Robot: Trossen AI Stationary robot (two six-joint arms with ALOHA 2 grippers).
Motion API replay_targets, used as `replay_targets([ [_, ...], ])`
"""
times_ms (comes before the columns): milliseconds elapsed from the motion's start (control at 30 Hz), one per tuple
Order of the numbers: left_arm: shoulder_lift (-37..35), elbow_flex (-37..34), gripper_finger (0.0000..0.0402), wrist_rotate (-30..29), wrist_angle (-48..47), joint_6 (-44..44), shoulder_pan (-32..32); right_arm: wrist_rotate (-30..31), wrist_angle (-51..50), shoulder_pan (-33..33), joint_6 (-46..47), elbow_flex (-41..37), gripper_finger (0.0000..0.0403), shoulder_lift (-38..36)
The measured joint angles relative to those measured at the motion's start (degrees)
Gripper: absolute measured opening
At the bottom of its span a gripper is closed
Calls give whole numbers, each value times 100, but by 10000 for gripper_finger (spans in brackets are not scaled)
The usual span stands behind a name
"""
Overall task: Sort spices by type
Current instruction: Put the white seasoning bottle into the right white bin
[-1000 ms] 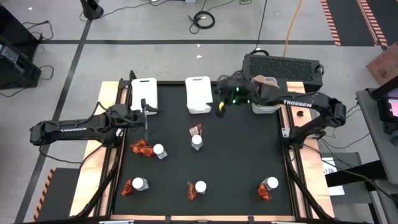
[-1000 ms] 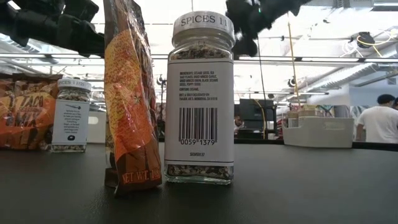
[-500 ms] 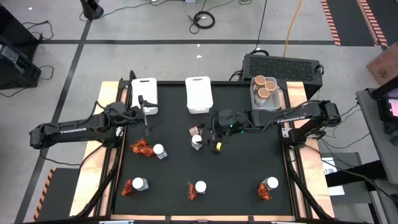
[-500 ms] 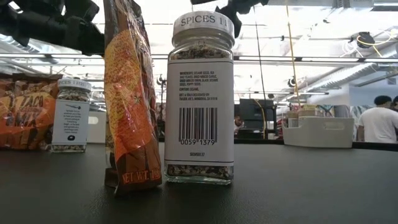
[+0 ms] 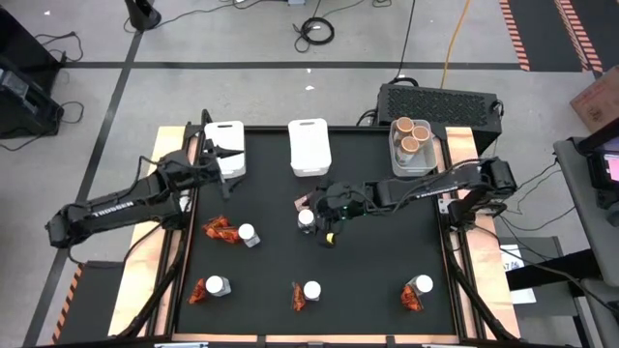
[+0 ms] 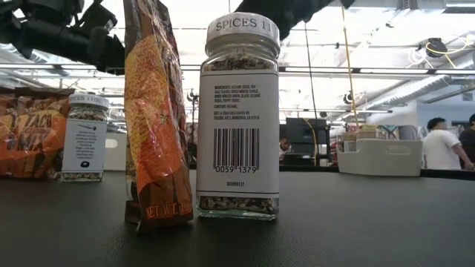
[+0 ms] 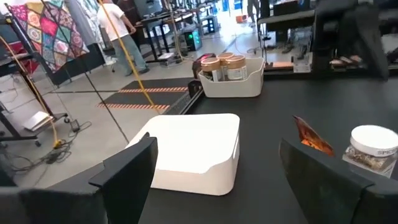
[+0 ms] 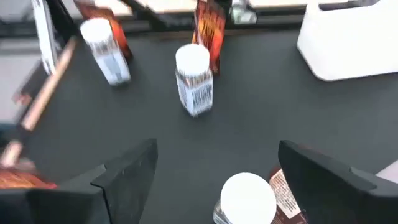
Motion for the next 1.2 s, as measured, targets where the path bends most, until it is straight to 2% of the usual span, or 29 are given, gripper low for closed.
replay_targets([
  [167, -55, -432, 338, 104, 633, -80, 234, -32, 9, -3, -531, 0, 329, 390],
  [367, -56, -441, 338, 798, 711, -223, 472, -34, 15, -121, -512, -4, 329, 528],
  [1200, -37, -442, 338, 807, 636, -339, 591, -37, -125, -354, -96, 2, 329, 924],
])
